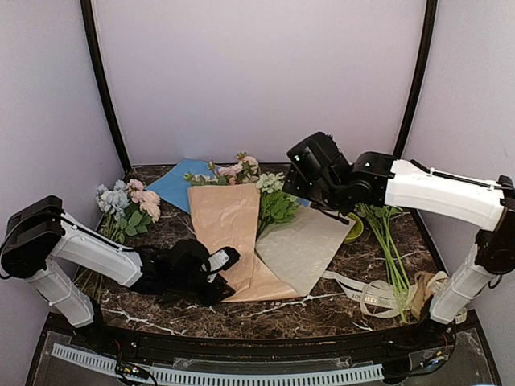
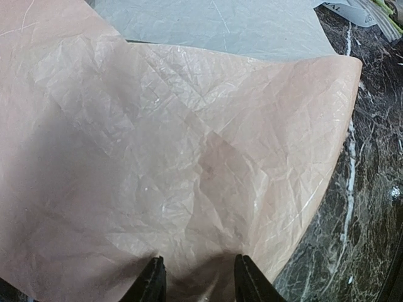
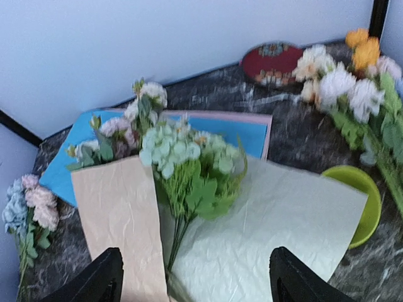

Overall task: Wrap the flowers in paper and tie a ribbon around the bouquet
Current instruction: Pick up the two-thirds-folded wrapping paper from the center of the board.

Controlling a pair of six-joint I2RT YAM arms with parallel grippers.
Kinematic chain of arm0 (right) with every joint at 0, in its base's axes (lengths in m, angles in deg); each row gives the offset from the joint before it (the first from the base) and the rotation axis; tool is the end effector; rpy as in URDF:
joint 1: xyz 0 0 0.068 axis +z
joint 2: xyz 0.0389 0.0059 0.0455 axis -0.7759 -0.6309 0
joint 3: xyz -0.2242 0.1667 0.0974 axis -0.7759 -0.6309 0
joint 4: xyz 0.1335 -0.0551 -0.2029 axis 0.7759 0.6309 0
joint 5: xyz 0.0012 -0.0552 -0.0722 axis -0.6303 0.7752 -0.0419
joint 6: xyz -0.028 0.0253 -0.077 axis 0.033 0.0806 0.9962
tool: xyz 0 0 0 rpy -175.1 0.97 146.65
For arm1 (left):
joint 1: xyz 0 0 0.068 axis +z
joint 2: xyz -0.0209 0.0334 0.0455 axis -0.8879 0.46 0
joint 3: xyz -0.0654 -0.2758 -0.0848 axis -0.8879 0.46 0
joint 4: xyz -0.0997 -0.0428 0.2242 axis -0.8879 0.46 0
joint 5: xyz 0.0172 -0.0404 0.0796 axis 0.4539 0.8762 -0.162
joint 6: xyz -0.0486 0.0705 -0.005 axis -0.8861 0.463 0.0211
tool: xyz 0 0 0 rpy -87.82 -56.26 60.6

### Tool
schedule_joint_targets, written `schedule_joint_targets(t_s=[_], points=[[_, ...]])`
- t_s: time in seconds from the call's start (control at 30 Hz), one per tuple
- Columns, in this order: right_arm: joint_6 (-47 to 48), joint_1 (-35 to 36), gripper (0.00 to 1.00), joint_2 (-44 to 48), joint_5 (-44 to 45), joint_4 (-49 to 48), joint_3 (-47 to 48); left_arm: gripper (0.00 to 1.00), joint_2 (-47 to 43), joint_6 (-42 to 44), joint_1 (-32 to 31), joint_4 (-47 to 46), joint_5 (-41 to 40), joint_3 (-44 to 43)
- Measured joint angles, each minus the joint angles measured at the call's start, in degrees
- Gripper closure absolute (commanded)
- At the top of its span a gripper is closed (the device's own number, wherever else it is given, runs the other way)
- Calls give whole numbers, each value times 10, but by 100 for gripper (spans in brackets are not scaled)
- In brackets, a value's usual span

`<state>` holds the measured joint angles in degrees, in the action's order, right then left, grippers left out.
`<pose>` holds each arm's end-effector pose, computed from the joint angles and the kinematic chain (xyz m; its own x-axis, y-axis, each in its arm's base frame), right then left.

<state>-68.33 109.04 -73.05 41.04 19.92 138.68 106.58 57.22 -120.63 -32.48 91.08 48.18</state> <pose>0.2388 0.2825 0.3481 -0.4679 0.2767 -0.8394 0.0726 0.9586 0.2755 0.1567 -0.2564 0.1349 -0.4738 0.4838 -0.7358 0.8030 0.5804 -0.1354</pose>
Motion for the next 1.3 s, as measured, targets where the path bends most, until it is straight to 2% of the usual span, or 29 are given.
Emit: schedule_joint_targets(t_s=[0.13, 0.23, 0.3, 0.47, 0.7, 0.87, 1.03, 1.2, 1.3], points=[[-209, 12, 30, 54, -130, -6, -123, 62, 1, 0, 0, -2, 11, 0], [-359, 57, 34, 55, -202, -15, -222, 62, 2, 0, 0, -5, 19, 0], [-438, 90, 36, 29, -250, -12, -244, 62, 2, 0, 0, -5, 23, 0], [-545, 113, 40, -34, -330, -61, -238, 62, 2, 1, 0, -5, 28, 0], [-642, 122, 41, -55, -395, -113, -254, 62, 8, 7, -1, 2, 28, -9], [-673, 127, 48, -55, -410, -137, -278, 62, 12, 9, -1, 2, 29, -13], [-685, 129, 55, -65, -402, -141, -297, 62, 11, 12, -1, 3, 29, -13], [-688, 130, 56, -75, -373, -121, -283, 62, 11, 14, -1, 6, 28, -13], [-688, 130, 65, -78, -366, -121, -280, 62, 10, 15, -1, 6, 28, -13]])
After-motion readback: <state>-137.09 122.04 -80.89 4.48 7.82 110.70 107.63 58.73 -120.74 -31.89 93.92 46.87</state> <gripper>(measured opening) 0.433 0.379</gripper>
